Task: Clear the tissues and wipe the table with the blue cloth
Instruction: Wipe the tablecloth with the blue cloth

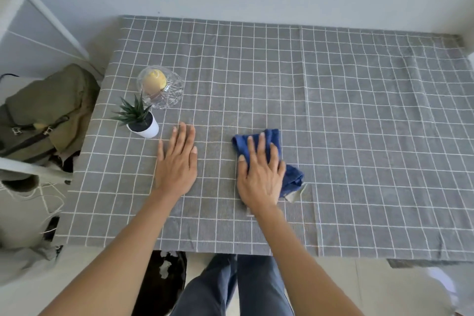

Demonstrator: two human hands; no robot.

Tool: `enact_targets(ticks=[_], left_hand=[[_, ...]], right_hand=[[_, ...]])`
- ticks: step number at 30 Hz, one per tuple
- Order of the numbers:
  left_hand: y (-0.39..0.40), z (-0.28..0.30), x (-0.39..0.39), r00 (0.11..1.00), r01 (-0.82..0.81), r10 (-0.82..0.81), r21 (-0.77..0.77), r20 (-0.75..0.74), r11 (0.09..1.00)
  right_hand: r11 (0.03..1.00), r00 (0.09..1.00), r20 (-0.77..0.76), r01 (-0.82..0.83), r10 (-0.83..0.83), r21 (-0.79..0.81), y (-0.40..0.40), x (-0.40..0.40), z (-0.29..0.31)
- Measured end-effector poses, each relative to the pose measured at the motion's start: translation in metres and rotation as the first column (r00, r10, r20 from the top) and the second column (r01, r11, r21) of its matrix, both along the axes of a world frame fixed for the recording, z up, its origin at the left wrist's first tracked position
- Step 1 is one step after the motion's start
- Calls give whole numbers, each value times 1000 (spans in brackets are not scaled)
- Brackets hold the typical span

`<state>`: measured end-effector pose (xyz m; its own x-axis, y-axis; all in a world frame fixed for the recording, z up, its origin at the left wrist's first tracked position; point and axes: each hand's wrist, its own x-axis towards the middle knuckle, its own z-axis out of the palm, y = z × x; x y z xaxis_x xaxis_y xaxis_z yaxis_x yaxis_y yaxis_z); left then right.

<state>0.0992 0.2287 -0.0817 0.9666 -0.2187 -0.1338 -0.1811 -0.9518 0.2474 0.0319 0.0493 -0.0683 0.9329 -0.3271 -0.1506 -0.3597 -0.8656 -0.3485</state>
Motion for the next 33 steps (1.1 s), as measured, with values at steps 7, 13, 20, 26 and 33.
enact_targets(ticks=[7,13,20,26,33], left_hand=[[2,-4,1,1000,2,-1,-13,11,1000],[0,-3,2,999,-3,2,-4,-34,1000],[-39,17,1,979,65,-86,-116,-186,991],[-91,35,-1,965,121,-170,-237,-200,964],[-103,38,-11,986,73,-114,-297,-124,952]], right_hand=[[997,997,14,-72,73,-42,13,-7,-4],[997,996,-72,53,-58,-58,0,-10,-1],[998,998,-28,-51,50,-29,-40,-14,21],[995,993,-78,-95,91,-41,-77,7,25],[986,985,-25,-167,168,26,-81,25,22]])
